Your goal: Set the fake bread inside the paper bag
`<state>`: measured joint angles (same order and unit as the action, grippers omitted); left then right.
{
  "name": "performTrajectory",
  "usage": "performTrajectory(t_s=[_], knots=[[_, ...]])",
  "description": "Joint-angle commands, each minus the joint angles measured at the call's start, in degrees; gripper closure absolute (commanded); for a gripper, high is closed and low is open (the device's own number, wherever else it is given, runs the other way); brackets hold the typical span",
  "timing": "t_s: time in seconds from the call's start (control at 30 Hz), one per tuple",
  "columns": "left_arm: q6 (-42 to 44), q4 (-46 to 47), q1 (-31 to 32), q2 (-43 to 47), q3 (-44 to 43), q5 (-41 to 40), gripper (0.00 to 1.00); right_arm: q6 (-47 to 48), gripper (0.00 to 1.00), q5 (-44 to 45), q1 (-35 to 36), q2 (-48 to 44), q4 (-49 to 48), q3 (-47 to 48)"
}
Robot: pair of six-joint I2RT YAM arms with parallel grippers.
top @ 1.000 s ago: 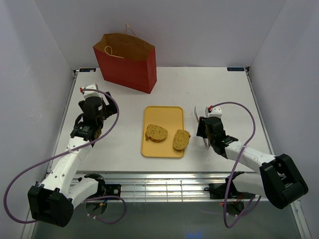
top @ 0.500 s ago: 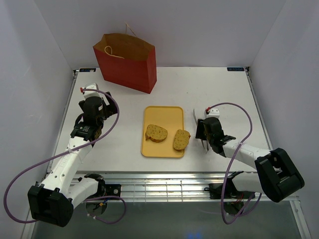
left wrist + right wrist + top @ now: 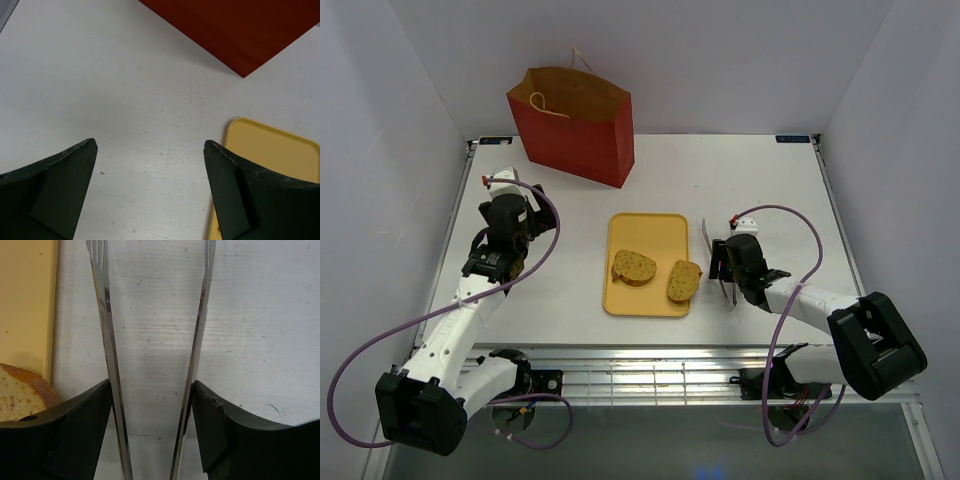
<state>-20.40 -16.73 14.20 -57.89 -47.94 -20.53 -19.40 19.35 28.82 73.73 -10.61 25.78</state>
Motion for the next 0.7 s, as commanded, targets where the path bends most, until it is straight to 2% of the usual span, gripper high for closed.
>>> performTrajectory(t_s=[0.0, 0.67], knots=[[0.54, 0.38, 0.48, -0.03, -0.57, -0.12, 0.02, -0.73, 0.31, 0.25, -0.43, 0.36, -0.90, 2.17], [0.89, 0.38, 0.75, -0.12, -0.66, 0.41, 0.02, -0.90, 0.24, -1.43, -0.52, -0.61, 1.38, 3.31]])
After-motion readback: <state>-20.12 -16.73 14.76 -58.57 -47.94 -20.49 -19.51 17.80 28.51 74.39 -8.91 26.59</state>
